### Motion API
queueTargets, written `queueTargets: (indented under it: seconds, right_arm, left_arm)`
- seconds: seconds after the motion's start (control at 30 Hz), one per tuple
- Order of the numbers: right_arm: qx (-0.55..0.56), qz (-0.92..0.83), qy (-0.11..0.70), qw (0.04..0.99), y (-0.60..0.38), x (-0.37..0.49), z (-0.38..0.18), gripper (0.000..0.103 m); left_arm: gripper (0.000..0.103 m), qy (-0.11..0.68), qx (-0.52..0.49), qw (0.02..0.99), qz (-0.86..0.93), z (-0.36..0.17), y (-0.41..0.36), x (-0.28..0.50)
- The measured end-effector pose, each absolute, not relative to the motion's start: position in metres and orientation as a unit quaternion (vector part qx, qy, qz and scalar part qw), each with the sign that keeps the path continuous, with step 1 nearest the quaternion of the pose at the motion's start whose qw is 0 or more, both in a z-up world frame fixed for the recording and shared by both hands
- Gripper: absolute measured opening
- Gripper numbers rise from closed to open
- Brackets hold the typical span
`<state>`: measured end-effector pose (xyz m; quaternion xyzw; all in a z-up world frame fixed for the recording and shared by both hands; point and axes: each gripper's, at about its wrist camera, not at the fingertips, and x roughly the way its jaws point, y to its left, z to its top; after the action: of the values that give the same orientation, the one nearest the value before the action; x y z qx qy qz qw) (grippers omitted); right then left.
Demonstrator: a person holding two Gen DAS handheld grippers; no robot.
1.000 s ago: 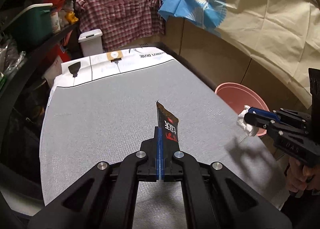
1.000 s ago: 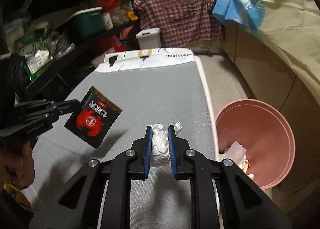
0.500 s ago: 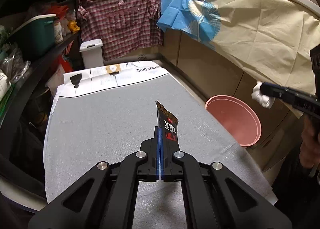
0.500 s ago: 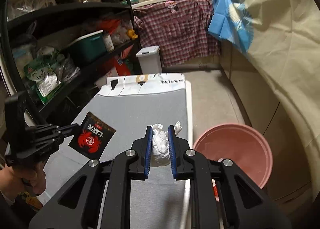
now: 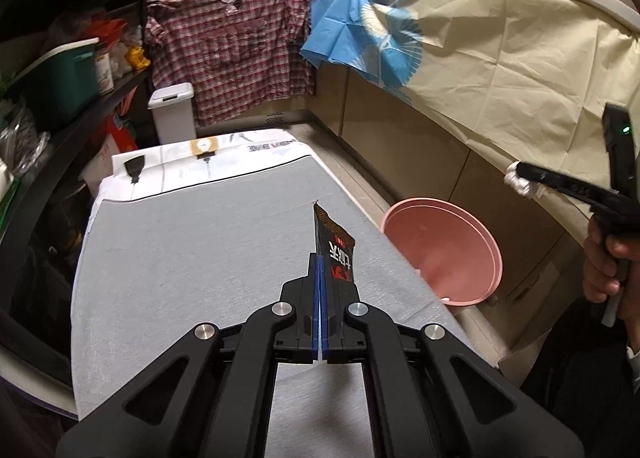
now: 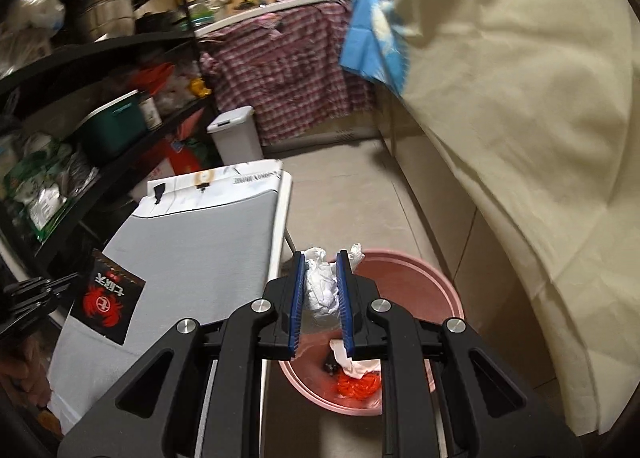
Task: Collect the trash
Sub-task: 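Carry the snack packet and white tissue over the pink bin with both tools, then open both tools to drop the snack packet and tissue into the pink bin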
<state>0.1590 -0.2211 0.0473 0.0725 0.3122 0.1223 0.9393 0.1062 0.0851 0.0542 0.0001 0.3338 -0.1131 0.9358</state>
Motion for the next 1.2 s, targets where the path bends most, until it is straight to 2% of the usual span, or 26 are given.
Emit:
queueTargets:
  seconds: [0.53,1.07,1.17,1.2]
  right_arm:
    - [0.121,0.106,0.325,0.932,-0.256,0.186,0.023,0.016]
    - [0.104,0.090,0.338,0.931,-0.253,0.206,0.011,0.017]
    - [0.096,0.085,0.344,0.930,-0.252,0.209,0.007,0.023]
    - [0.092,0.081,0.347,0.930,-0.252,0.211,0.006,0.031]
  left_arm:
    - [0.000,0.323,0.024,0.933,-0.156,0.061,-0.004,0.157]
    - [0.000,0.355,0.044,0.914,-0.191,0.025,-0.078,0.214]
    - [0.002,0.364,0.043,0.909,-0.196,0.018,-0.084,0.220]
    - [0.006,0.368,0.042,0.908,-0.195,0.016,-0.085,0.223]
